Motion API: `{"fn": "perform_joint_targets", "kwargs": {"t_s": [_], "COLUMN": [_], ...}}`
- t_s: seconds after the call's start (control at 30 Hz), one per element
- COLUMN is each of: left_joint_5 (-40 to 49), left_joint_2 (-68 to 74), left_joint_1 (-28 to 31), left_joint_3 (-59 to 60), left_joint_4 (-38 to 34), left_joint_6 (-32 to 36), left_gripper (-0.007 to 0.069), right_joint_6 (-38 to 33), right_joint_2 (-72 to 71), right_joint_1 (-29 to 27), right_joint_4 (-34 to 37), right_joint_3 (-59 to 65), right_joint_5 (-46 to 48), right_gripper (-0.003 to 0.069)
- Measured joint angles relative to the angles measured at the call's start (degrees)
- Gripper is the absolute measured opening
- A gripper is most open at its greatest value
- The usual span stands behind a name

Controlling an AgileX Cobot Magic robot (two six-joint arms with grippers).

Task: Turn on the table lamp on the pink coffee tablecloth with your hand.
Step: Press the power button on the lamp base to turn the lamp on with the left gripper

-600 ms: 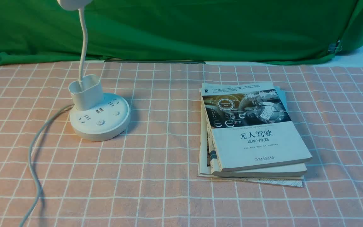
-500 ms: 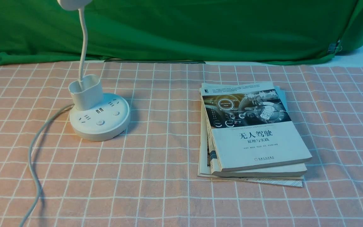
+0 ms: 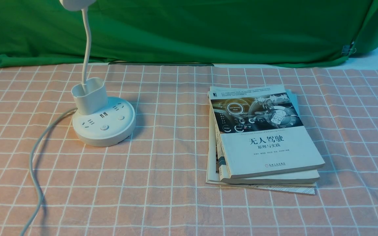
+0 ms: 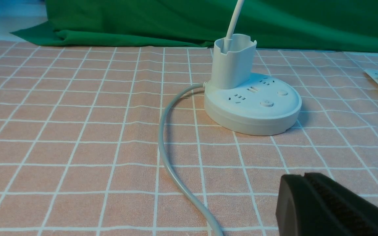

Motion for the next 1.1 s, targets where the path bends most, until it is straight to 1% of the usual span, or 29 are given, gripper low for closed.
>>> {"fn": "perform_joint_targets", "kwargs": {"t_s": [0.3, 0.97, 1.1], "left_joint_5": [0.00, 0.00, 0.00], "left_joint_2": [0.00, 0.00, 0.00], "left_joint_1": [0.00, 0.00, 0.00], "left_joint_3": [0.00, 0.00, 0.00], "left_joint_4": [3.87, 4.17, 5.46], "left_joint_6": [0.00, 0.00, 0.00], "left_gripper": [0.0022, 0.0022, 0.0022], "right_joint_6": [0.00, 0.00, 0.00], "right_joint_2": [0.00, 0.00, 0.00], "right_joint_1": [0.00, 0.00, 0.00], "right_joint_4": [0.00, 0.00, 0.00], "right_joint_3": [0.00, 0.00, 0.00], "right_joint_5": [0.04, 0.04, 0.04], "right_gripper": [0.0237, 0.0238, 0.0238]}}
